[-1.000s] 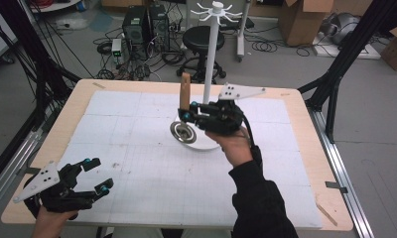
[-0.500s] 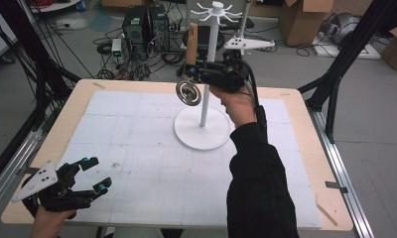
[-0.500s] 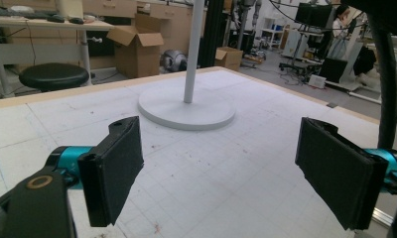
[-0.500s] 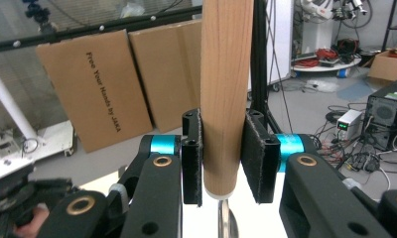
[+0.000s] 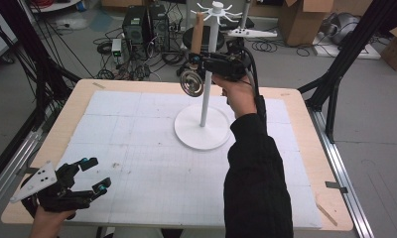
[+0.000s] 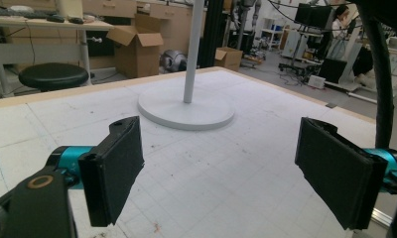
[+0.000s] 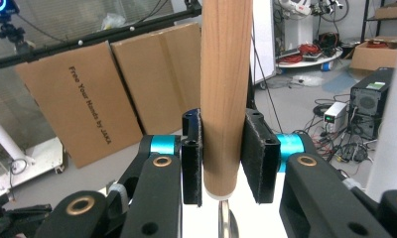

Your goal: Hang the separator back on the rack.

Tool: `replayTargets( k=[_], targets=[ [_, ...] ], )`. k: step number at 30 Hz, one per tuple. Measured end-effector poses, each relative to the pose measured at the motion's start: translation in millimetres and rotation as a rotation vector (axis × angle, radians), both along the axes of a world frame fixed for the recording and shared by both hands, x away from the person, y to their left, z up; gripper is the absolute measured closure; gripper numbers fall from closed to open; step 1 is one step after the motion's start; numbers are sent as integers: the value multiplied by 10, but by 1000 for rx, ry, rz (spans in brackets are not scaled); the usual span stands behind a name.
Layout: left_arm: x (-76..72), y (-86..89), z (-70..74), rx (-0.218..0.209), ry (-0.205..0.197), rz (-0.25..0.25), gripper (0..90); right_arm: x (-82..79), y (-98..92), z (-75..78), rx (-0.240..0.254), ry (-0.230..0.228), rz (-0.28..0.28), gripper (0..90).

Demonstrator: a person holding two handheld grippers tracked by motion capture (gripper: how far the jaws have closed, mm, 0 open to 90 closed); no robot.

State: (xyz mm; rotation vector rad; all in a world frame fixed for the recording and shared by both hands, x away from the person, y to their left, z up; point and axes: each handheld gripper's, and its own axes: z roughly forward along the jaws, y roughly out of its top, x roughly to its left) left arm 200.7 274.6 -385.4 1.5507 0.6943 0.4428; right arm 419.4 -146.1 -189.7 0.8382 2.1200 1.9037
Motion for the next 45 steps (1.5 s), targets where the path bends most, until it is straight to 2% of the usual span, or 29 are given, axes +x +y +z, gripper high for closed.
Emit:
replayTargets(
  k=[9,15,19,23,28,34,38,40,42,44,45],
  targets=[
    [-4,3,-1,-1,4,-1,193,6,-30,-31,-42,11,-42,713],
    [-4,6,-1,-5,6,0,193,-28,-55,-50,-41,5,-64,705],
    [-2,8,1,-6,5,0,194,-82,-86,-65,-44,-4,-87,623],
    [-3,13,-6,-9,6,2,193,-190,-132,-80,-76,-31,-123,540],
    [-6,21,-9,-7,7,3,192,-408,-232,-127,-103,-76,-179,425],
    [-9,36,-2,-21,7,5,192,-732,-388,-300,-110,-109,-182,364],
    [0,24,-7,-28,10,5,192,-1001,-527,-500,-130,-144,-212,276],
    [6,10,-11,-30,13,3,191,-1149,-603,-621,-165,-156,-229,254],
    [10,-5,-15,-37,19,-8,193,-1323,-714,-785,-198,-204,-238,238],
    [15,-6,-20,-39,24,-8,193,-1441,-816,-929,-203,-212,-250,217],
    [19,-4,-23,-42,27,-6,193,-1511,-889,-1032,-204,-199,-262,208]
  ],
)
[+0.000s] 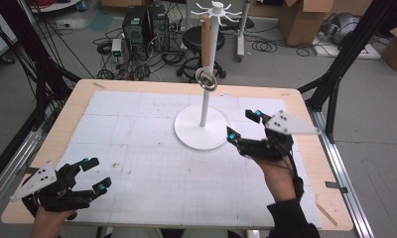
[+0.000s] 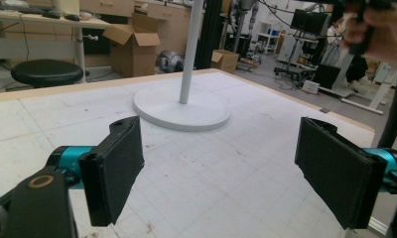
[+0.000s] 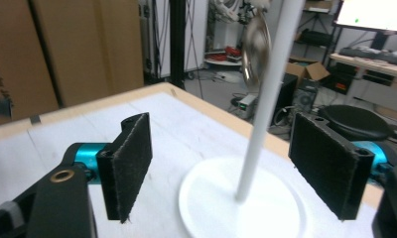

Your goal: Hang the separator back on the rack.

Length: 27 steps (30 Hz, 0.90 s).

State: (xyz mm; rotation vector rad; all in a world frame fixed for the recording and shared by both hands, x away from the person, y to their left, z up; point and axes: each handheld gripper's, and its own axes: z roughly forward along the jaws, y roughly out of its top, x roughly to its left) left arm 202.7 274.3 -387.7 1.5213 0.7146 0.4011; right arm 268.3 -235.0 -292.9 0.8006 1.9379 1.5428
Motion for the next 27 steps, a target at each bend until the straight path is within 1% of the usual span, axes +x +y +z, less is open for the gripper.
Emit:
replayTargets(
  k=[3,5,8,9,11,13,15,17,19,23,25,27],
  targets=[
    [5,6,-4,-13,5,5,193,-155,-179,-225,2,30,-36,201],
    [3,12,-4,-16,6,7,193,-253,-294,-344,5,40,-63,192],
    [-6,16,-3,-20,3,15,193,-373,-428,-483,15,57,-100,183],
    [-8,19,-5,-16,1,20,193,-419,-477,-545,21,69,-112,181],
    [-12,23,-9,-19,1,26,193,-492,-531,-649,33,80,-132,178],
    [-13,22,-14,-20,2,30,193,-520,-561,-715,38,100,-134,178],
    [-16,14,-23,-17,3,31,193,-530,-587,-724,37,110,-146,178],
    [-27,4,-34,-13,6,29,192,-538,-598,-711,50,103,-152,178],
    [-32,-7,-39,-11,5,25,192,-538,-592,-707,44,97,-152,178],
    [-32,-16,-43,-11,6,21,192,-531,-566,-725,21,107,-152,178],
    [-31,-17,-46,-6,5,20,192,-535,-555,-725,20,108,-150,178],
    [-28,-17,-46,-8,6,21,192,-532,-557,-721,22,99,-149,178]
  ],
)
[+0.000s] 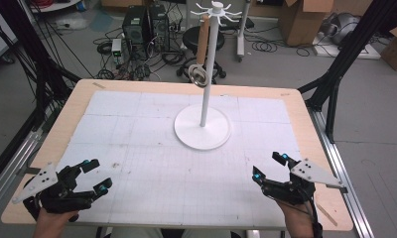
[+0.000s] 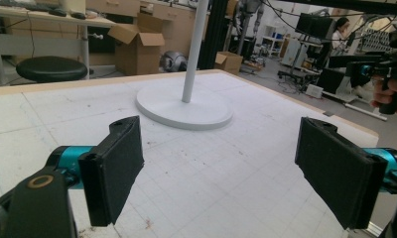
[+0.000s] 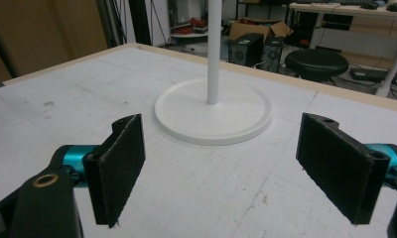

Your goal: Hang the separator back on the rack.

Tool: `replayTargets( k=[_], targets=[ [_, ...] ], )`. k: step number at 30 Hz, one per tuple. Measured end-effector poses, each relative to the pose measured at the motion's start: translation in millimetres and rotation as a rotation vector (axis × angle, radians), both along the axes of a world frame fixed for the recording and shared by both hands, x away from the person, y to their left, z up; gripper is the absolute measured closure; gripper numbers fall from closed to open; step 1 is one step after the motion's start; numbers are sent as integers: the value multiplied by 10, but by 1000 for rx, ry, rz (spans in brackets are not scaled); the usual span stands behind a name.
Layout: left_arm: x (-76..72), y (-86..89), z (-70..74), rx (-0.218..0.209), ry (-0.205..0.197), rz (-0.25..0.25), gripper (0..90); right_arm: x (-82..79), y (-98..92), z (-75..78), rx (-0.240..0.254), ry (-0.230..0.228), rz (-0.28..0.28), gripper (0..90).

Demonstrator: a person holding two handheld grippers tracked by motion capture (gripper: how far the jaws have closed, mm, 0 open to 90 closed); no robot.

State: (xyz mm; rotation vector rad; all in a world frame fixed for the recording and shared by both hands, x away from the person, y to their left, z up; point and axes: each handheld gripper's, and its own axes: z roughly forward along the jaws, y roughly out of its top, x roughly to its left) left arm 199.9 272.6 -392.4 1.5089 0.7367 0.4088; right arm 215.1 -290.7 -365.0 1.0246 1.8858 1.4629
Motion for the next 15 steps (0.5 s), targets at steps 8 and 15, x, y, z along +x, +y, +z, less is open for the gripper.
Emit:
replayTargets(
  k=[8,15],
  targets=[
    [-5,16,2,-5,-1,9,192,-5,-15,-1,4,2,-5,178],
    [5,33,-5,-16,5,16,193,-5,-41,-4,10,3,-9,178]
  ],
)
